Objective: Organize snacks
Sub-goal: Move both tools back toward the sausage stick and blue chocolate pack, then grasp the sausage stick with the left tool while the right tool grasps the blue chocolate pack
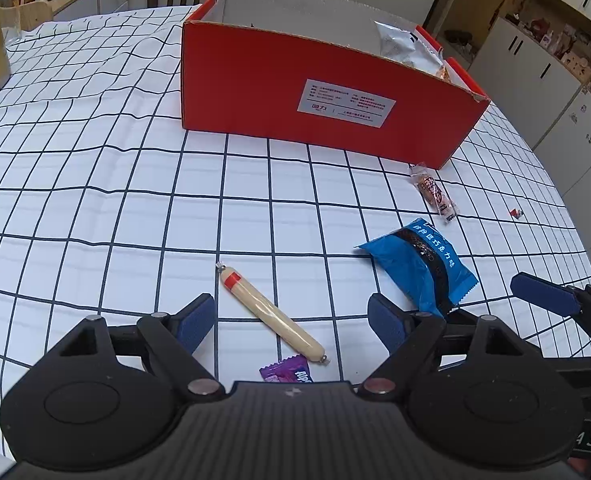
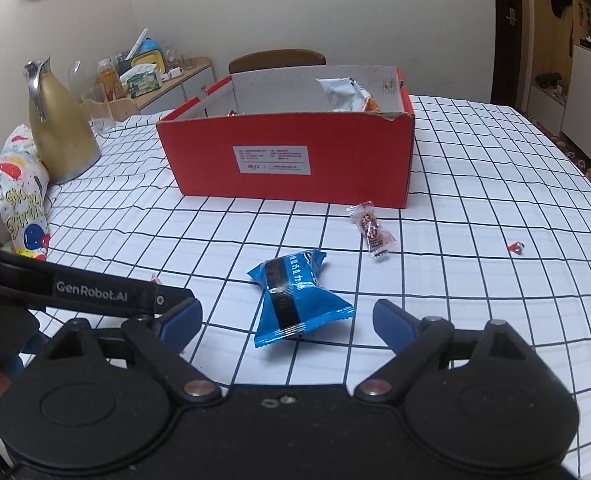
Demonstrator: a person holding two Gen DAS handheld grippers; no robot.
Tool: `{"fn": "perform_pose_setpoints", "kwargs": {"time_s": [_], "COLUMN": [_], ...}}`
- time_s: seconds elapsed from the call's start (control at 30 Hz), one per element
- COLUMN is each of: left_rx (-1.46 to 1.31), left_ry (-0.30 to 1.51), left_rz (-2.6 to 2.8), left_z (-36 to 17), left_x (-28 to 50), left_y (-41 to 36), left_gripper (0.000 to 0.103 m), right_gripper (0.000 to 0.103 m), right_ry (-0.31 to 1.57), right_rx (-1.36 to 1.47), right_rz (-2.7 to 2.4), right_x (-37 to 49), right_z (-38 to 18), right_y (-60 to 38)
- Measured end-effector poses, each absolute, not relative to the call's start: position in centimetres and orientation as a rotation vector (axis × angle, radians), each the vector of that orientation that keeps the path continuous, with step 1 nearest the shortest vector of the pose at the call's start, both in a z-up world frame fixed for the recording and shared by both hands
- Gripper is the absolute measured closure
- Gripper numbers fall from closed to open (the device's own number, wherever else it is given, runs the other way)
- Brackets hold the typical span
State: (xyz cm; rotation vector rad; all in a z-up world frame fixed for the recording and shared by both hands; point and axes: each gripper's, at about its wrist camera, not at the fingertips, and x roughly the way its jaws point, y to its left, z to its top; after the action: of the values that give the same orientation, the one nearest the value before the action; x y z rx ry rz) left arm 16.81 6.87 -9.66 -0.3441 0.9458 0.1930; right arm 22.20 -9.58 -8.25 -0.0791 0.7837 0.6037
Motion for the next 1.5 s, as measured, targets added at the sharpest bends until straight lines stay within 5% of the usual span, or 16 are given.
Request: {"fn": "perform_pose_setpoints", "kwargs": {"time_s": [0.17,0.73,0.97,1.5], "left_rx": [-0.329,-0.271,-0.259,-0.215], "left_ry": [0.942,0.961,0.944,0.921], "left_rz": [0.199,0.182,0.194,0.161], "left_z": [-9.9,-11.1,-11.2,-11.1], "left_x": [17.2,18.5,19.4,19.8], "left_y": [6.7,6.3,7.3,6.2], "left_gripper": [0.021,0.07,0.078,0.092], "right_gripper": [0.018,0.034,0.043,0.091], "right_ry": [0.782,0.784,0.766,0.718], "right_rx": [-0.098,-0.153,-0.195,-0.225], "right_rz": [0.607,0.622,0.613,0.57], "right_x": [22.6,23.6,23.9,23.1], "right_z": [-8.5,-9.7,-10.1,-9.6], "right_y": [-9.3,-8.3,-7.4,-7.5]}}
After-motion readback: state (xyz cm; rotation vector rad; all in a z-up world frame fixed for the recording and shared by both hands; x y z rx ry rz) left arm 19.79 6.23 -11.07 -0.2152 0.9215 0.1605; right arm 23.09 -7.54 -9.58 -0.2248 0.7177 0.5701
